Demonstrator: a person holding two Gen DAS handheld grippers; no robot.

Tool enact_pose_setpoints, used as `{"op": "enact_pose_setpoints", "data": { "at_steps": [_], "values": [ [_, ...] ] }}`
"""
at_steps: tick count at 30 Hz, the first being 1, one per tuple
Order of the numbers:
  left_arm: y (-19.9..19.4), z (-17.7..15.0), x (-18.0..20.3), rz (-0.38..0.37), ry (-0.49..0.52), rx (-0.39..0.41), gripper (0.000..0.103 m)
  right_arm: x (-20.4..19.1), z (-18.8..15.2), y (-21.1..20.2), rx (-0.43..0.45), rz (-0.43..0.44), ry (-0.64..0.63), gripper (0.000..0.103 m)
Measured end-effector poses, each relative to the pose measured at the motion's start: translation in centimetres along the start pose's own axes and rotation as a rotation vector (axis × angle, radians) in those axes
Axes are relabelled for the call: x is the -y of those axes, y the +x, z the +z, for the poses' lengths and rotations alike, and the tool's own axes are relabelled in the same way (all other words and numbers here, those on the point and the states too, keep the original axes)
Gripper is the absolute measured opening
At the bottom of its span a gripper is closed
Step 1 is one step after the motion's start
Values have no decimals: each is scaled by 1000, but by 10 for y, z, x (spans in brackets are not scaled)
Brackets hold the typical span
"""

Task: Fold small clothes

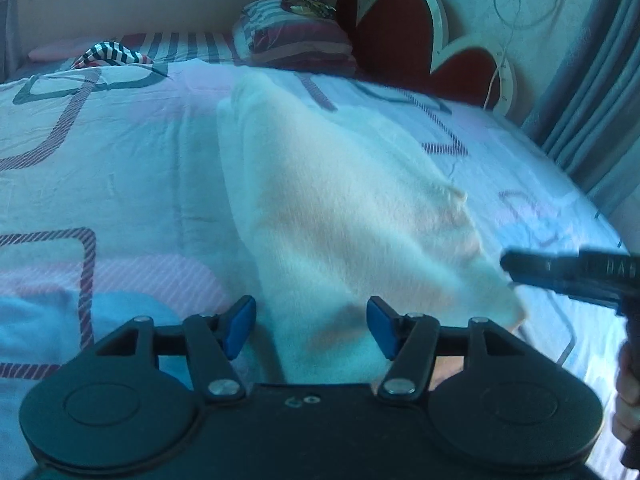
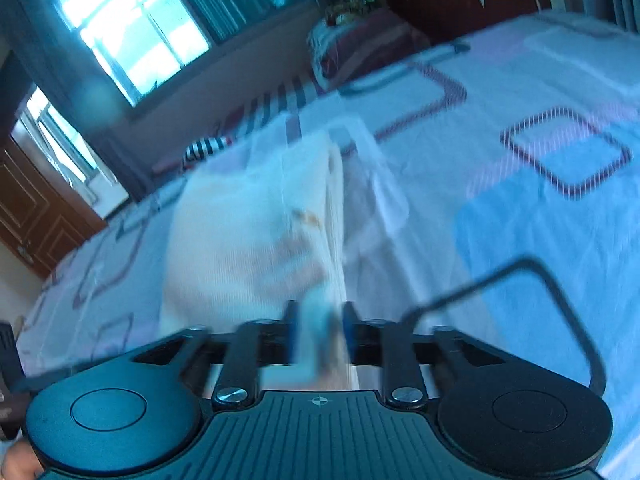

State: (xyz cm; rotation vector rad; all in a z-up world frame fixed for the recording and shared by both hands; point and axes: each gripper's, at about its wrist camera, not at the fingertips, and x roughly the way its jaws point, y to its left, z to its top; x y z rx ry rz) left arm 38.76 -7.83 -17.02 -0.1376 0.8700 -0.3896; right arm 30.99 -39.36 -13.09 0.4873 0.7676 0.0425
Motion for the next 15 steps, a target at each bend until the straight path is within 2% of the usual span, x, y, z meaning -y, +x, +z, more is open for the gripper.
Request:
{"op": "enact_pose_setpoints", "data": {
  "at_steps": [4,9,15],
  "values": [
    [-6,19,-10,-18,-83,37,60,0,31,21,18,16,27,48],
    [3,45,-26,12,-179,75,60,1,58,64,0,49,85,48],
    [26,66,-37,52,-228,93,59,-7,70,104,-9,45,26,47]
  ]
}}
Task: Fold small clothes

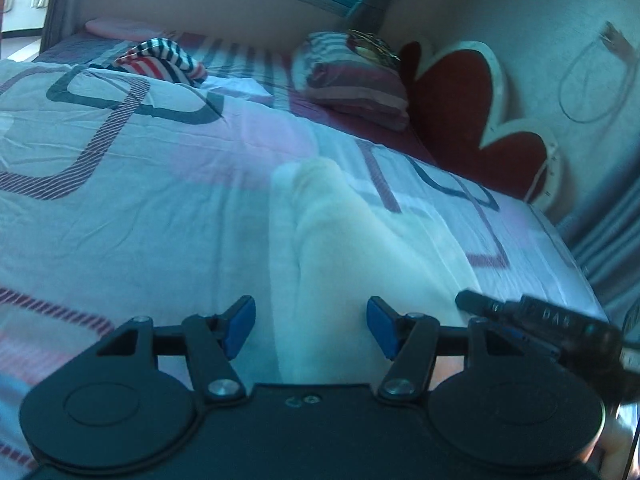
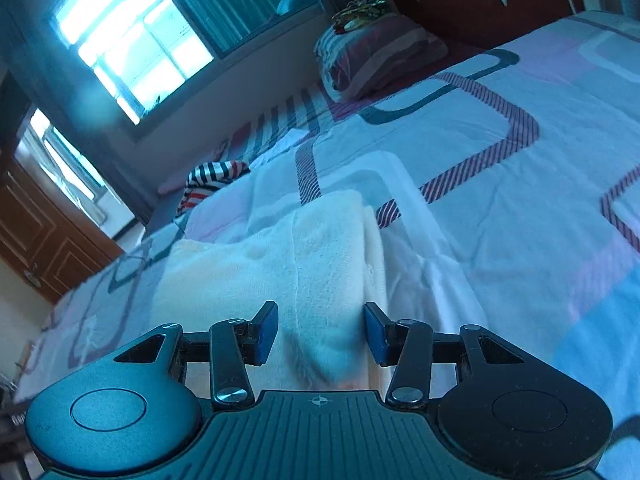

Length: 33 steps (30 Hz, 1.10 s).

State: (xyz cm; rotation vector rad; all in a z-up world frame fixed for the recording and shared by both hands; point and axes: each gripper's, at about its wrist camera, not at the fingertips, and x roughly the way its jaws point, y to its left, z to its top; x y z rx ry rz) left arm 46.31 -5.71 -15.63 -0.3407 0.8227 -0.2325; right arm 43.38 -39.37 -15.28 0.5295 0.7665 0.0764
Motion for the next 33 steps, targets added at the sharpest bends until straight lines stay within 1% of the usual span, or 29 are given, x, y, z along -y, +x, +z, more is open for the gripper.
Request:
{"op": "enact_pose_setpoints", "data": {
  "at_steps": [1,2,3,6,8,10,11,12,13,15,17,19,20,23,25,28,33],
  "values": [
    [4,3,0,3,-3,3,59,1,1,3,3,3,-3,47],
    [7,6,-1,8,-3,8,59,0,1,5,8,4,-13,36],
    [11,7,-1,14,-1,11,59,-2,1,6,13,-1,-35,11],
    [20,10,-3,29,2,11,58,-9,0,5,31,5,-100,11],
    [24,10,-6,30,-3,9,58,-18,0,2,59,-1,-203,11],
    [27,9,-7,23,-11,8,60,-22,1,2,78,-27,-286,10],
    [29,7,-8,21,-16,5,61,-20,0,7,72,-62,-309,9],
    [30,6,-8,18,-21,1,62,-13,-1,17,35,-94,-298,9],
    [31,6,-8,23,-24,0,63,-4,-3,23,5,-81,-267,9],
    [27,9,-5,27,-18,-1,61,-1,0,19,2,-64,-256,9],
    [22,14,0,46,15,26,60,-3,5,9,43,-63,-240,10],
    [21,20,4,60,27,45,59,-8,12,1,92,-69,-247,12],
    [23,23,5,64,26,41,59,-14,17,1,109,-72,-257,12],
    [34,31,8,84,23,27,61,-28,26,11,110,-68,-282,13],
    [39,34,13,101,53,28,62,-38,30,18,107,-68,-304,13],
    [48,36,18,120,94,23,62,-51,29,33,104,-88,-358,13],
    [63,39,14,132,74,-2,62,-55,17,62,92,-153,-449,14]
  ]
}}
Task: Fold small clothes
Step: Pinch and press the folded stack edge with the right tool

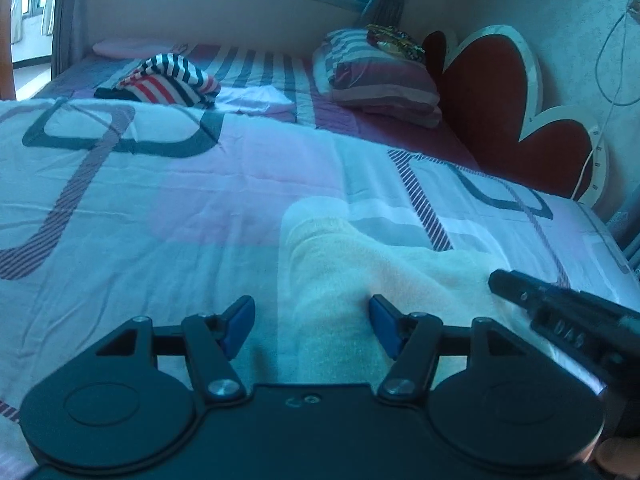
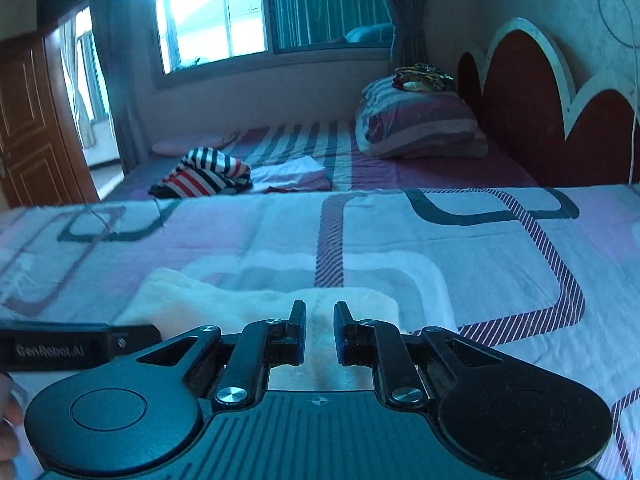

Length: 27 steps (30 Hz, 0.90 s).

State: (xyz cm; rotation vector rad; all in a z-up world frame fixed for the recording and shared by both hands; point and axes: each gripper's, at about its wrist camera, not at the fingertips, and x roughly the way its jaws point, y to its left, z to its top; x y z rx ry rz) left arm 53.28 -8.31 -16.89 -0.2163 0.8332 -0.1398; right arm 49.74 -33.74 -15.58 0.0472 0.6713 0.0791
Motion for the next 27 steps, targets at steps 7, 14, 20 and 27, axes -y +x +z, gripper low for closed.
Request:
{"op": "enact_pose_setpoints", "data": {
  "at_steps": [7,14,20,27],
  "values": [
    [7,-5,3,2,22,5,69,13,-22,22,-23,-44,14,14],
    [-18,-5,7,31,57,45,69,18,-19,5,-22,-26,55,15],
    [-51,-21,-2,-6,62,63,68,12,-25,-45,25,38,64,16],
    [-63,-51,3,-50,100,22,67,1,-49,-77,-5,59,63,16]
  ]
}}
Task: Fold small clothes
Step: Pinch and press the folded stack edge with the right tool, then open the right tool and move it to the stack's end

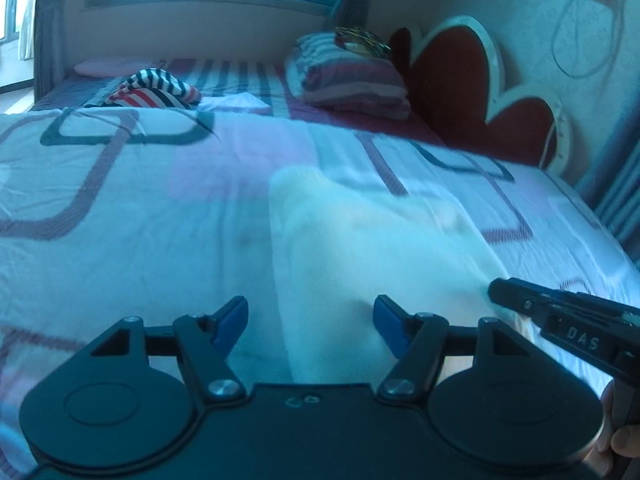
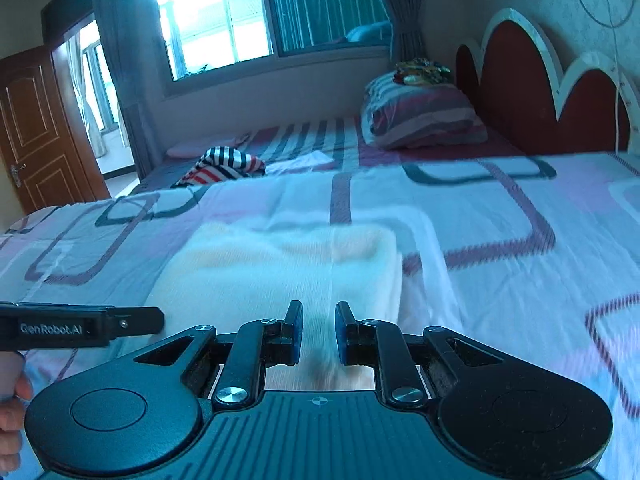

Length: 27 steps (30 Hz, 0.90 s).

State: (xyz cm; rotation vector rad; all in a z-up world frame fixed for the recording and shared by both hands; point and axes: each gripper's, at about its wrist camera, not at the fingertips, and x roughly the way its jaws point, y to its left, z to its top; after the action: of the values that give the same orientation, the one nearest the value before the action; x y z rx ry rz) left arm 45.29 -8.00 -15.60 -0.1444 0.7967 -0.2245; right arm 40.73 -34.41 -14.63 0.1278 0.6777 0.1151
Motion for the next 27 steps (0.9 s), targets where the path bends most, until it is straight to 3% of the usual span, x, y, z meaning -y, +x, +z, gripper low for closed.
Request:
{"op": "enact_pose_setpoints", "data": {
  "at_steps": [6,9,12,15,19,24,27],
  "values": [
    [9,-8,0,13,8,-31,70,-5,-13,9,-68,-44,-34,15],
    [11,-7,-1,25,3,-47,76,-5,-12,14,-87,-49,-43,16],
    [3,-6,2,38,25,-47,73,-3,-6,7,-109,-45,-23,16],
    [-14,-12,4,18,36,-45,71,-9,-11,-18,-77,-40,-17,16],
    [-30,-32,4,-8,39,-67,71,-18,-28,-44,-74,-59,-20,16],
    [-34,-63,6,-29,68,-135,71,-24,-61,-60,-151,-114,-19,16],
    [-40,-72,10,-27,101,-124,71,-24,-81,-68,-167,-140,-37,16]
  ]
}}
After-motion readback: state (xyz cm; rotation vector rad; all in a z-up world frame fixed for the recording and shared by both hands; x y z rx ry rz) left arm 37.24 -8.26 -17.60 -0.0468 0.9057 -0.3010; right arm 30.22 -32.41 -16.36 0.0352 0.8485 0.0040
